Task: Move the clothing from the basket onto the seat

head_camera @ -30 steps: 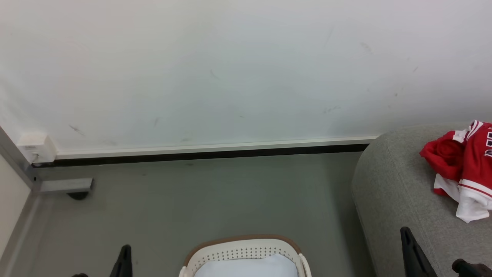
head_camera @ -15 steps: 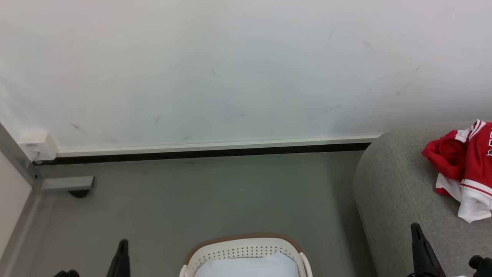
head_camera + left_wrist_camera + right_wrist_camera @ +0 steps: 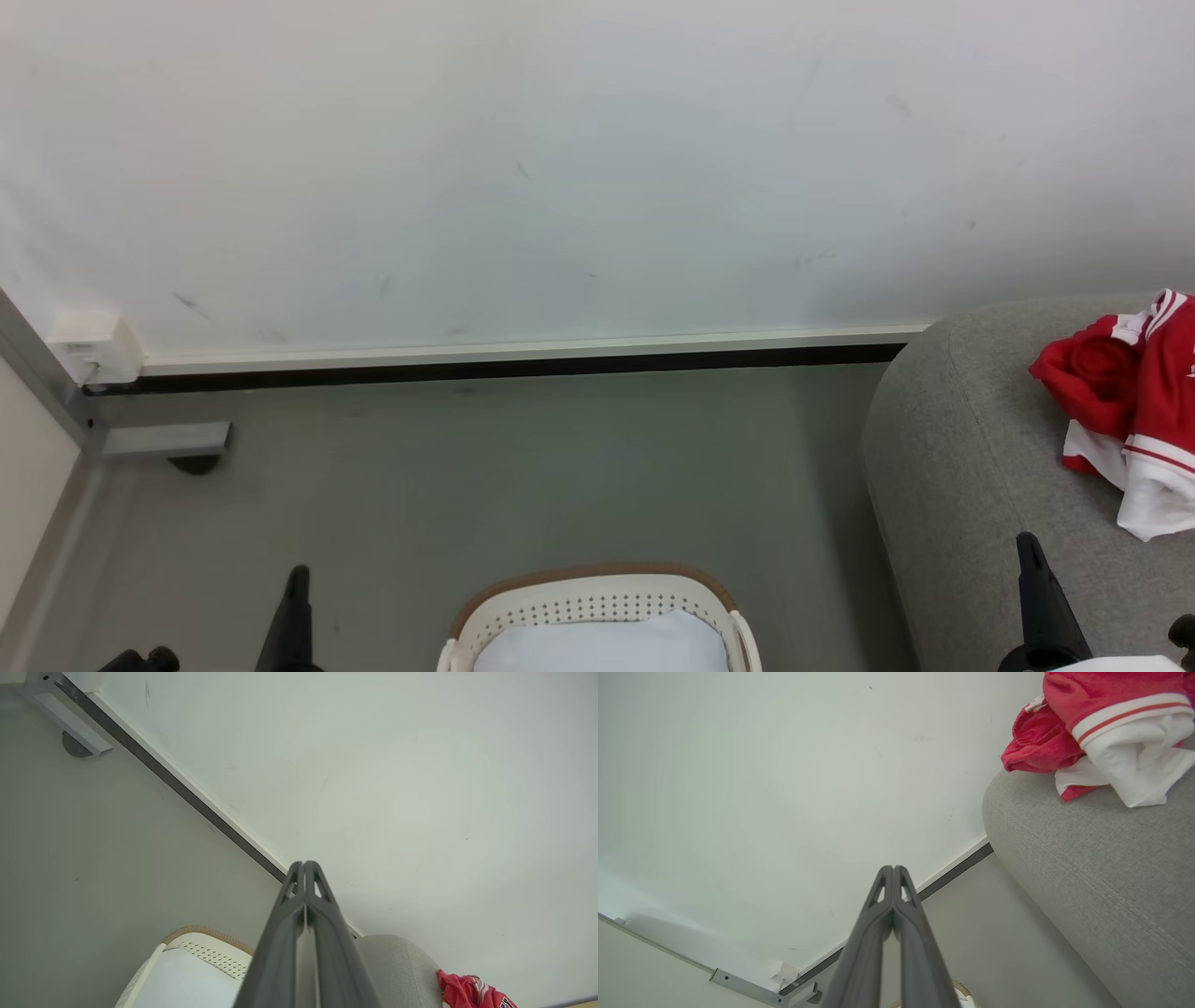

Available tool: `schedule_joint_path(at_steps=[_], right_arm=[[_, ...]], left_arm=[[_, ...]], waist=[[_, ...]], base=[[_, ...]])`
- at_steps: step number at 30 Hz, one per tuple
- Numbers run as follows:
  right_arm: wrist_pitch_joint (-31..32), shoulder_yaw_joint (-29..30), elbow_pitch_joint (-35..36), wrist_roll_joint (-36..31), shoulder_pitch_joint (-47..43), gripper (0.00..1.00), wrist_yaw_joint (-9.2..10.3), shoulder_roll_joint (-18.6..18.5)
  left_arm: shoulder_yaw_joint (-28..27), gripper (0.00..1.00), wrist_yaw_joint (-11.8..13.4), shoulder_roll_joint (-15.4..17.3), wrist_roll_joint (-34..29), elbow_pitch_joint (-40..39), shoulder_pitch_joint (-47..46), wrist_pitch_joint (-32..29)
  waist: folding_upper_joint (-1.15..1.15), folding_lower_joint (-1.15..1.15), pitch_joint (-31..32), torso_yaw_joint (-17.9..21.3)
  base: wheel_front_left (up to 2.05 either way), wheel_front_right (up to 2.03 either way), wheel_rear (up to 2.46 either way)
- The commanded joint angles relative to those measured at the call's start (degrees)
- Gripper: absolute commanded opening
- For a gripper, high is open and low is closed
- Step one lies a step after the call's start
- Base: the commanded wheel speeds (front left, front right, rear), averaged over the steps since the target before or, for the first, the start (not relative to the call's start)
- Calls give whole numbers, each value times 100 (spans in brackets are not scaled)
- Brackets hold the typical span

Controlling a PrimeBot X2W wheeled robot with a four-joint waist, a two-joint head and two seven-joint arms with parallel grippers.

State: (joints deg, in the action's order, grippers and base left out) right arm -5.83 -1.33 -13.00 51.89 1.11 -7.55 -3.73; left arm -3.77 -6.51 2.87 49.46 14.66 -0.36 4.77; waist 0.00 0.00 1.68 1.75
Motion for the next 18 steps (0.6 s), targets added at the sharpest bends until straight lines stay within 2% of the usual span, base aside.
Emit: schedule_joint_path(at_steps=[1, 18], right_arm=[[42, 44, 42, 181, 159, 0, 4, -52], [338, 209, 5, 1267, 267, 0, 6, -50]], left_arm=[[-45, 0, -19, 34, 200, -70, -155, -36], [-110, 0, -48, 27, 1311, -72, -279, -337]], waist=[[0, 0, -2, -2], [0, 0, -40, -38]], base=[[0, 0, 0], [0, 0, 0]])
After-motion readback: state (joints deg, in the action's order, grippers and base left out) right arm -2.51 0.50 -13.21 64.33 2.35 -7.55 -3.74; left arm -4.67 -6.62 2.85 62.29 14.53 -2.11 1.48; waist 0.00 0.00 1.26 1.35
